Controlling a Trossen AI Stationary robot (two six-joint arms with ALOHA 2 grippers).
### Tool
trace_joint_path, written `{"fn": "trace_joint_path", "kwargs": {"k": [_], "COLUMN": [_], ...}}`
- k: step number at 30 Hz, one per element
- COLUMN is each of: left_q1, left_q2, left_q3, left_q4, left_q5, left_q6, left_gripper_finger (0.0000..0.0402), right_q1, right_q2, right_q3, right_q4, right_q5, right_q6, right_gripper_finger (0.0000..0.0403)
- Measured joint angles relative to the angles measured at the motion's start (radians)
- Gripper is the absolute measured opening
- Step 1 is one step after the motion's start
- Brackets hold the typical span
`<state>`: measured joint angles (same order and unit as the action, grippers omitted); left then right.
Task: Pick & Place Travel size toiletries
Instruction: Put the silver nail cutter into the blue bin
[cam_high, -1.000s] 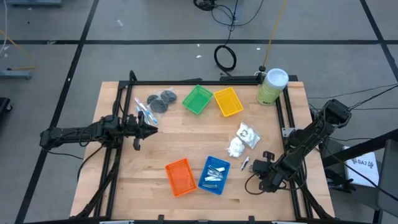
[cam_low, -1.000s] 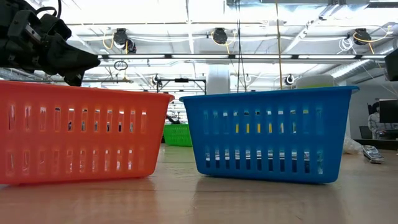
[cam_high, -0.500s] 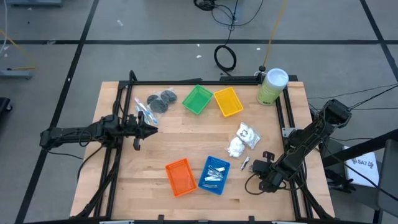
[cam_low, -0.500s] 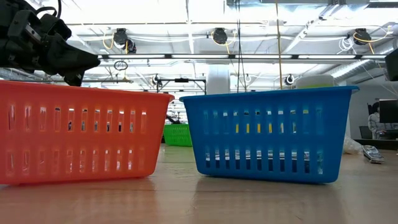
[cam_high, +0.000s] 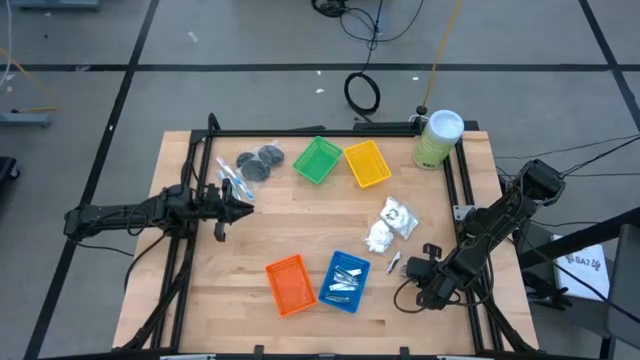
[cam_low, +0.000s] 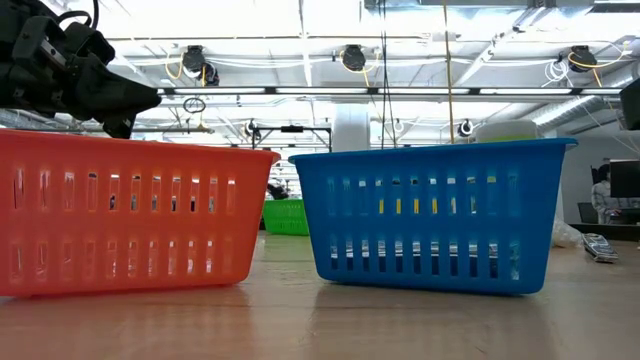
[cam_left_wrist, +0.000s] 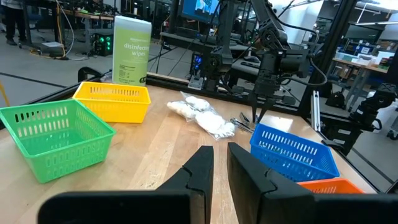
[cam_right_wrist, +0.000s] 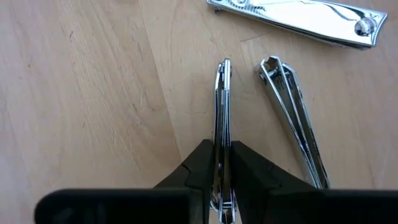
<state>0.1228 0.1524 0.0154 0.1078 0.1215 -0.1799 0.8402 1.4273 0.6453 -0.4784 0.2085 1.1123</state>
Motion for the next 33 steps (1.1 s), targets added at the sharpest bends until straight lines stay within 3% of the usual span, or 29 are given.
{"fn": "trace_joint_path", "kwargs": {"k": [14, 33], "left_q1": [0.000, 0.000], "left_q2": [0.000, 0.000], "left_q3": [0.000, 0.000], "left_q4": [0.000, 0.000], "left_q5": [0.000, 0.000], "left_q6": [0.000, 0.000], "left_gripper_finger": [0.0044, 0.0044], "right_q1": [0.000, -0.009], "right_q2": [0.000, 0.002], "right_q3": [-0.002, -0.003], "right_q4": [0.042, 0.515], "right_q5": [0.041, 0.240], "right_q6": [-0.057, -0.340], "right_gripper_finger": [0.0038, 0.0035]}}
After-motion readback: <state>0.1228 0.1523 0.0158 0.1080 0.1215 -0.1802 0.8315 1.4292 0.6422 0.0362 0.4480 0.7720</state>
